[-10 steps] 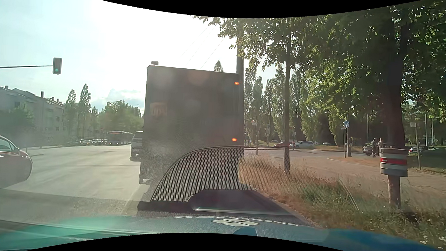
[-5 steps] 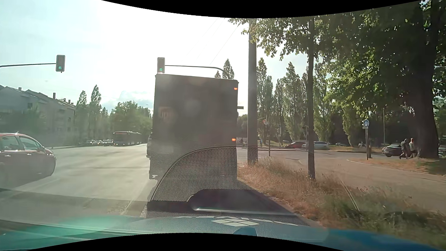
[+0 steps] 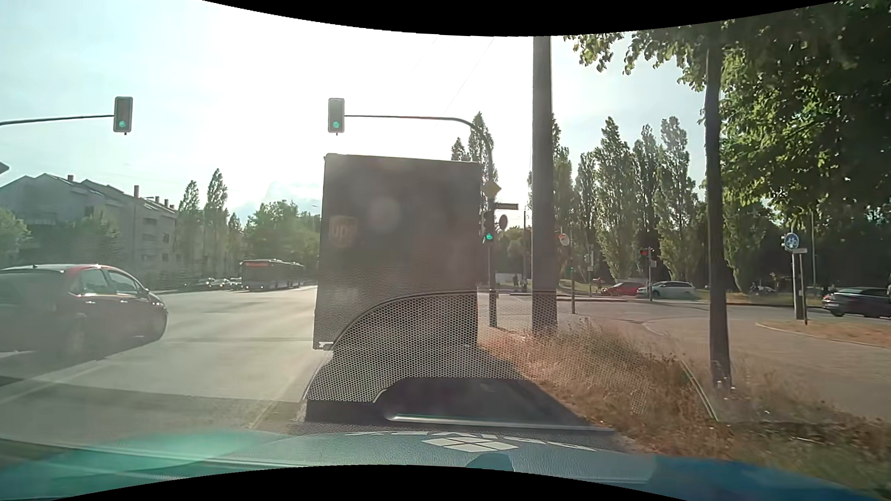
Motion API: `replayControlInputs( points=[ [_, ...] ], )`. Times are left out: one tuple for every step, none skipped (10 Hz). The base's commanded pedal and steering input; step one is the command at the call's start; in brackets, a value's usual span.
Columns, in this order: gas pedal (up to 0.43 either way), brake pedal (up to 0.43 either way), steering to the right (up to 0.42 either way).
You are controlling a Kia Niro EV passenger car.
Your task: Follow the waypoints while adhering to traffic rules and regulations
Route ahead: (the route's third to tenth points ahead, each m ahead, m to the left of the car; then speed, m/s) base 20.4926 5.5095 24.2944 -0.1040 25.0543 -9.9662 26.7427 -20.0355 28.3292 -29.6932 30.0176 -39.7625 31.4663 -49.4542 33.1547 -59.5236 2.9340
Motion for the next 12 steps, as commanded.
replayControlInputs(
  points=[
    [0.0,0.0,-0.161],
    [0.0,0.0,-0.16],
    [0.0,0.0,-0.159],
    [0.0,0.0,-0.155],
    [0.079,0.0,-0.154],
    [0.087,0.0,-0.148],
    [0.098,0.0,-0.145],
    [0.098,0.0,-0.141],
    [0.11,0.0,-0.132],
    [0.11,0.0,-0.116],
    [0.11,0.0,-0.109],
    [0.11,0.0,-0.107]
  ],
)
